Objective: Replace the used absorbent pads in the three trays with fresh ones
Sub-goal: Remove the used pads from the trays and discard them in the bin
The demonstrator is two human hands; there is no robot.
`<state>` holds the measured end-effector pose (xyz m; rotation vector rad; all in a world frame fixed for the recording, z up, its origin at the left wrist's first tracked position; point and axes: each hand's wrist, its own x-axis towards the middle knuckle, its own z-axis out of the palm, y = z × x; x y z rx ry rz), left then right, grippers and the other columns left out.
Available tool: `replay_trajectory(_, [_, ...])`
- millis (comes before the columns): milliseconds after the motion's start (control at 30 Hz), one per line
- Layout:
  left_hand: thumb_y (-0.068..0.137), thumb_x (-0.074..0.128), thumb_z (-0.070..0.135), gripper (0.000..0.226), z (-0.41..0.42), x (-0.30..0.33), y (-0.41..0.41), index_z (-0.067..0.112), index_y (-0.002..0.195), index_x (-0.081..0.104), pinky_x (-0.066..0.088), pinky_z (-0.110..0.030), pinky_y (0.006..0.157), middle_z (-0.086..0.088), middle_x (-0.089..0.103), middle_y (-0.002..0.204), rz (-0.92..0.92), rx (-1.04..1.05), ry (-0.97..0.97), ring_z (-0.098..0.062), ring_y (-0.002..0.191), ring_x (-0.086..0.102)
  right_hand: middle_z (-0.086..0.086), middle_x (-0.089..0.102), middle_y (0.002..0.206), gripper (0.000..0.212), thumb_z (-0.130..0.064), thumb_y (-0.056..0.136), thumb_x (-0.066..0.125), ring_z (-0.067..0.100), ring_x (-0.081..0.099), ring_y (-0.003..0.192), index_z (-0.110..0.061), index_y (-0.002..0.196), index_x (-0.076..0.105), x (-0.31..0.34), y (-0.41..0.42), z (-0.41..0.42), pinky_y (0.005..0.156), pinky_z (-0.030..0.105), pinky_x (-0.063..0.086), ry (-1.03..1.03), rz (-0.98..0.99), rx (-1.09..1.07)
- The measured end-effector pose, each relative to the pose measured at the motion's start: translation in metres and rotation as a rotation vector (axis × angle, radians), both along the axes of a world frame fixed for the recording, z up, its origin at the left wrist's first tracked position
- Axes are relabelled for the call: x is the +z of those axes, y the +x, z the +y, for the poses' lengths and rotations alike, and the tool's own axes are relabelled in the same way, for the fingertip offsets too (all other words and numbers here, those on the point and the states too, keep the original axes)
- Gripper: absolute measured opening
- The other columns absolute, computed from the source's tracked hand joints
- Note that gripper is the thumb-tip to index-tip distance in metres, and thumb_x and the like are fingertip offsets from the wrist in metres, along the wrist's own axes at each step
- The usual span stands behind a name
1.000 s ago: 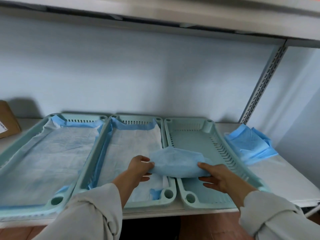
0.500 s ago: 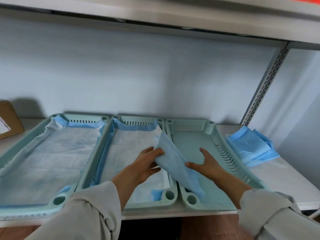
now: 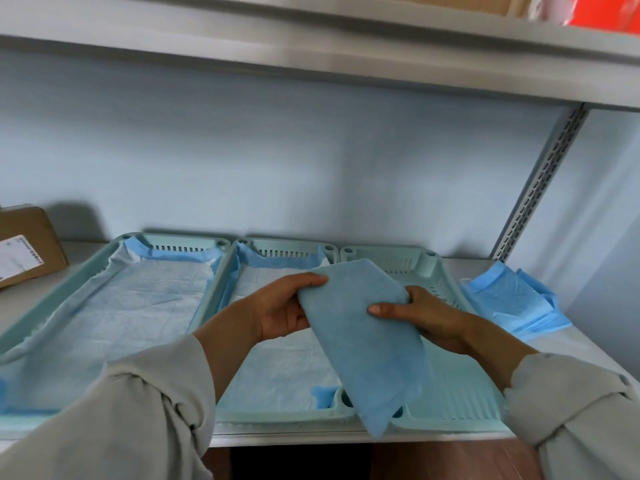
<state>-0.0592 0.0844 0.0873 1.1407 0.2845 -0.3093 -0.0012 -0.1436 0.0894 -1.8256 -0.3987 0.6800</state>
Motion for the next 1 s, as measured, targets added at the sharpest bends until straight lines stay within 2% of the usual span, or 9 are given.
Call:
replay_trajectory(100, [0.088, 0.063, 0.032, 0.037, -0.003, -0.006, 0.0, 0.01, 0.117, 0.059, 0.06, -0.026, 0.058, -0.009, 0.073, 0.081, 0.027, 0.175, -0.114, -0.017, 0.067, 0.072, 0.005, 0.074, 0.104, 0.045, -0.027, 0.072, 0.078, 0.021, 0.07, 0.097, -0.014, 0.113, 0.064, 0.005, -0.005, 0.012, 0.085, 0.036, 0.056, 0.121, 0.02, -0.155])
replay_trajectory(200, [0.087, 0.062, 0.043, 0.064, -0.014, -0.021, -0.009, 0.013, 0.139, 0.041, 0.06, -0.034, 0.067, -0.016, 0.07, 0.106, 0.026, 0.122, -0.033, -0.023, 0.082, 0.073, 0.009, 0.073, 0.103, 0.039, -0.021, 0.077, 0.077, 0.022, 0.07, 0.091, -0.009, 0.112, 0.064, 0.003, -0.004, 0.026, 0.076, 0.034, 0.057, 0.223, -0.002, -0.401])
replay_trajectory(300, [0.09, 0.063, 0.016, 0.083, -0.024, -0.033, -0.015, 0.032, 0.151, 0.011, 0.055, -0.041, 0.079, -0.016, 0.059, 0.126, -0.044, 0.245, -0.015, -0.026, 0.096, 0.066, 0.012, 0.071, 0.103, 0.038, -0.021, 0.081, 0.074, 0.024, 0.068, 0.089, -0.005, 0.113, 0.062, -0.002, -0.001, 0.034, 0.073, 0.033, 0.056, 0.225, 0.014, -0.49])
replay_trajectory(400, [0.094, 0.056, 0.006, 0.069, -0.022, -0.026, -0.017, 0.039, 0.146, 0.026, 0.055, -0.034, 0.075, -0.011, 0.062, 0.118, -0.135, 0.336, 0.157, -0.023, 0.097, 0.062, 0.012, 0.069, 0.107, 0.04, -0.017, 0.081, 0.073, 0.025, 0.066, 0.096, -0.005, 0.117, 0.06, -0.006, -0.001, 0.033, 0.081, 0.037, 0.055, 0.134, 0.061, -0.433])
replay_trajectory(533, [0.094, 0.052, 0.002, 0.034, -0.014, -0.015, -0.018, 0.018, 0.122, 0.062, 0.054, -0.035, 0.086, -0.015, 0.06, 0.123, -0.1, 0.213, 0.368, -0.024, 0.104, 0.058, 0.01, 0.065, 0.114, 0.052, -0.013, 0.074, 0.079, 0.027, 0.062, 0.103, -0.007, 0.121, 0.057, -0.013, 0.002, 0.03, 0.091, 0.042, 0.052, -0.002, 0.002, -0.466])
replay_trajectory(700, [0.082, 0.07, 0.001, 0.059, -0.008, -0.012, -0.016, 0.011, 0.136, 0.049, 0.051, -0.038, 0.096, -0.015, 0.054, 0.129, -0.099, 0.124, 0.588, -0.028, 0.114, 0.056, 0.01, 0.046, 0.14, 0.099, -0.006, 0.07, 0.082, 0.031, 0.051, 0.12, -0.02, 0.149, 0.025, -0.009, 0.001, 0.03, 0.099, 0.046, 0.047, 0.027, -0.004, -0.512])
replay_trajectory(767, [0.08, 0.072, 0.004, 0.06, -0.006, -0.014, -0.013, 0.008, 0.135, 0.05, 0.051, -0.036, 0.094, -0.015, 0.055, 0.124, -0.119, 0.129, 0.74, -0.027, 0.11, 0.057, 0.012, 0.044, 0.14, 0.103, -0.001, 0.073, 0.078, 0.03, 0.05, 0.12, -0.027, 0.151, 0.017, -0.005, -0.003, 0.03, 0.093, 0.042, 0.051, 0.009, -0.049, -0.461])
replay_trajectory(900, [0.078, 0.075, 0.019, 0.031, 0.001, -0.016, -0.01, 0.011, 0.107, 0.066, 0.051, -0.029, 0.076, -0.008, 0.064, 0.099, -0.185, 0.148, 1.058, -0.018, 0.085, 0.057, 0.013, 0.055, 0.126, 0.062, -0.002, 0.079, 0.073, 0.025, 0.055, 0.11, -0.017, 0.135, 0.051, 0.002, -0.01, 0.031, 0.089, 0.038, 0.053, -0.111, -0.191, -0.34])
replay_trajectory(1000, [0.081, 0.072, 0.027, 0.018, 0.004, -0.018, -0.011, 0.016, 0.089, 0.062, 0.043, -0.027, 0.071, -0.003, 0.06, 0.091, -0.24, 0.161, 1.137, -0.016, 0.082, 0.054, 0.01, 0.064, 0.106, 0.029, -0.008, 0.082, 0.071, 0.021, 0.059, 0.096, -0.011, 0.11, 0.067, 0.003, -0.011, 0.03, 0.083, 0.035, 0.053, -0.163, -0.26, -0.324])
